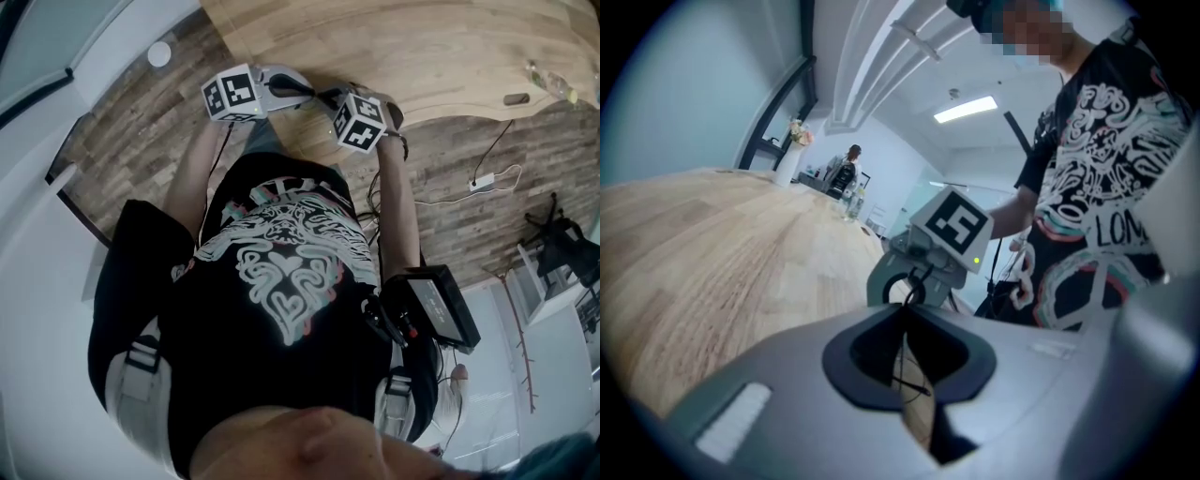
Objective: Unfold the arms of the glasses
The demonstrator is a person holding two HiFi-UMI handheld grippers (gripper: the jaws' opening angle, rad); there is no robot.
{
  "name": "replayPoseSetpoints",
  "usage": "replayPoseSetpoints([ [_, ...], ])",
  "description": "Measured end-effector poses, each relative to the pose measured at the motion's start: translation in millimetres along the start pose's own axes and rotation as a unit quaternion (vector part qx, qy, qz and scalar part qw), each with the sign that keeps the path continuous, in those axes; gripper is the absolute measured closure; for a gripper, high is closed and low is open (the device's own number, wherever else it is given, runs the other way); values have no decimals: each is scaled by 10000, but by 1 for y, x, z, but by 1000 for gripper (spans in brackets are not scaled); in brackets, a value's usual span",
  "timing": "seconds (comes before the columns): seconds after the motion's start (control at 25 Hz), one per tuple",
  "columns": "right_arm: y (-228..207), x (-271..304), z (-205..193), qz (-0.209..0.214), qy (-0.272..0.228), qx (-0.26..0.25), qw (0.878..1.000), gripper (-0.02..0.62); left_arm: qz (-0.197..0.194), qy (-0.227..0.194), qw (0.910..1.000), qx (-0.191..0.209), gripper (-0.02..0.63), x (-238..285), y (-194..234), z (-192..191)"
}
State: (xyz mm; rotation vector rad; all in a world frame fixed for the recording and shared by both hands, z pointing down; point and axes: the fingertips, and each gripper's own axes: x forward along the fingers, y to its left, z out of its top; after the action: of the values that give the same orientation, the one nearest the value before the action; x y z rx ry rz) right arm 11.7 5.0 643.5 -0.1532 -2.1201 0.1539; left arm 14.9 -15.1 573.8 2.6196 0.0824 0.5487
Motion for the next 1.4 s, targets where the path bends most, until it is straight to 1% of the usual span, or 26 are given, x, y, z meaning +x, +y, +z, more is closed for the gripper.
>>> replayPoseSetpoints([
  [0.12, -2, -4, -1, -92, -139, 77, 9998, 594, 33, -20, 10000, -63, 607, 0, 4, 2],
  [0.32, -3, -12, -1, -192, -518, 437, 9975, 594, 119, -144, 9997, -173, 609, -2, 11, 6],
  [0.44, -2, -16, 2, -321, -723, 607, 9950, 594, 198, -387, 9982, -423, 611, -8, 16, 8],
  [0.6, -5, -25, 3, -529, -1097, 986, 9876, 594, 332, -782, 9928, -844, 611, -15, 24, 5],
  [0.68, -9, -31, 2, -643, -1334, 1257, 9810, 594, 406, -900, 9896, -1047, 612, -18, 29, 2],
  [0.76, -13, -37, 2, -766, -1638, 1569, 9709, 595, 520, -922, 9873, -1182, 612, -21, 32, 0],
  [0.88, -21, -49, -3, -1063, -1984, 1935, 9549, 594, 763, -924, 9855, -1198, 614, -20, 37, -3],
  [1.0, -26, -59, -8, -1298, -2203, 2161, 9423, 595, 836, -962, 9843, -1219, 614, -17, 37, -3],
  [1.12, -30, -66, -10, -1436, -2373, 2342, 9318, 594, 901, -965, 9830, -1279, 614, -16, 40, -2],
  [1.4, -37, -82, -19, -1710, -2868, 2855, 8983, 594, 1077, -961, 9797, -1389, 614, -18, 43, -4],
])
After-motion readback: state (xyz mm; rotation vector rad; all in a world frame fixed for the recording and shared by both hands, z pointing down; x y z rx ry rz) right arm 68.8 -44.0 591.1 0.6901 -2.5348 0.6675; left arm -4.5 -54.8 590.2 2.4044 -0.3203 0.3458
